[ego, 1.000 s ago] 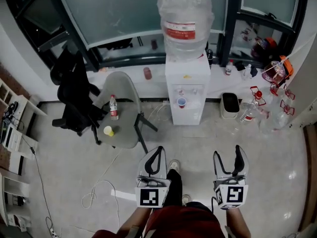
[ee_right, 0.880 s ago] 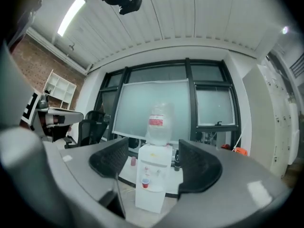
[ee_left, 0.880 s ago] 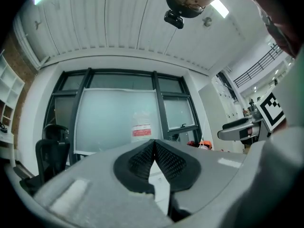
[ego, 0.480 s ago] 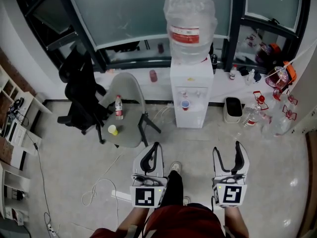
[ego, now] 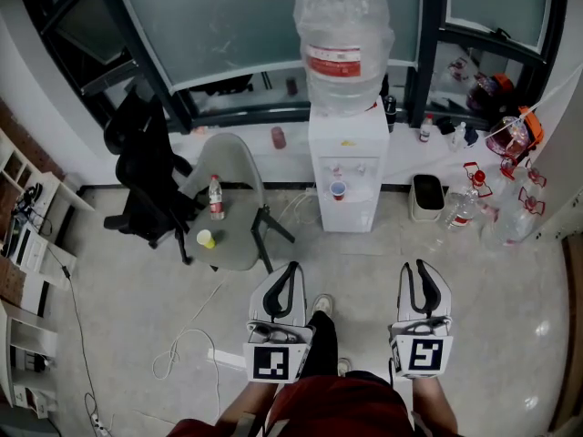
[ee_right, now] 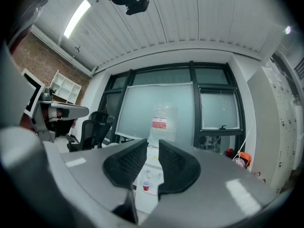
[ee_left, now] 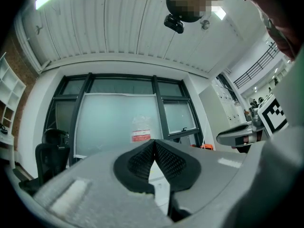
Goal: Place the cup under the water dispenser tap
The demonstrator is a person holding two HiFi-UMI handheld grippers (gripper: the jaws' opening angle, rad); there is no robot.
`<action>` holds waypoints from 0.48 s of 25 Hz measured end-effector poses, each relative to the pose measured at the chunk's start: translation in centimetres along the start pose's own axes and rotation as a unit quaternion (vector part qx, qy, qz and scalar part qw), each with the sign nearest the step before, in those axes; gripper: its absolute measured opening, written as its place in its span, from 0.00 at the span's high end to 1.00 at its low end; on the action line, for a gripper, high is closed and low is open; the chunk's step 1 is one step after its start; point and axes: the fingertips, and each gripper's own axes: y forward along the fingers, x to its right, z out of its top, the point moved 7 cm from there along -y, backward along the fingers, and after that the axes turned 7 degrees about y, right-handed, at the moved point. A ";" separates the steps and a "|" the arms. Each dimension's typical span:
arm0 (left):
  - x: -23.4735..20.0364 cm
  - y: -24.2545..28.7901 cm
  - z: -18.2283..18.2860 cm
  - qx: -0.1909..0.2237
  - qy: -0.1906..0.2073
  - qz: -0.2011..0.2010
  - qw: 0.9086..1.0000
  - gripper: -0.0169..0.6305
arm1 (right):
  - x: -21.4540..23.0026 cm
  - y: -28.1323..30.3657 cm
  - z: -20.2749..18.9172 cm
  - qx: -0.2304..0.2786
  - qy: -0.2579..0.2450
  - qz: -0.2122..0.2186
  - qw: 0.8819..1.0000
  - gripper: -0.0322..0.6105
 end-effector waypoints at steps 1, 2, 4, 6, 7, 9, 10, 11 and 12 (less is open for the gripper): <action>0.1 0.0 0.1 0.003 0.001 -0.002 1.000 0.97 | 0.0 0.1 0.0 0.000 0.000 0.000 1.000 0.85; 0.2 0.0 0.1 0.005 0.001 -0.003 1.000 0.97 | 0.0 0.1 0.0 0.000 0.000 0.000 1.000 0.88; 0.3 -0.1 0.0 0.004 0.001 -0.002 1.000 0.97 | -0.2 0.4 -0.2 -0.003 0.000 0.002 1.000 0.93; 0.2 -0.4 -0.1 0.003 0.002 0.000 1.000 0.97 | -0.4 0.4 -0.4 -0.007 0.001 0.006 1.000 0.95; 0.2 -0.4 -0.2 0.002 0.003 0.000 1.000 0.97 | -0.5 0.5 -0.5 -0.008 0.001 0.009 1.000 0.95; 0.1 -0.6 -0.4 -0.004 0.004 0.000 1.000 0.97 | -0.8 0.5 -0.5 -0.008 0.000 0.014 1.000 0.95; -0.1 -0.7 -0.5 -0.006 0.003 0.002 1.000 0.97 | -1.0 0.6 -0.4 -0.007 -0.002 0.018 1.000 0.95; -0.2 -0.8 -0.5 -0.006 0.001 0.004 1.000 0.97 | -1.2 0.6 -0.4 -0.007 -0.003 0.021 1.000 0.95; -0.3 -0.8 -0.5 -0.004 -0.001 0.006 1.000 0.97 | -1.4 0.6 -0.3 -0.007 -0.005 0.025 1.000 0.95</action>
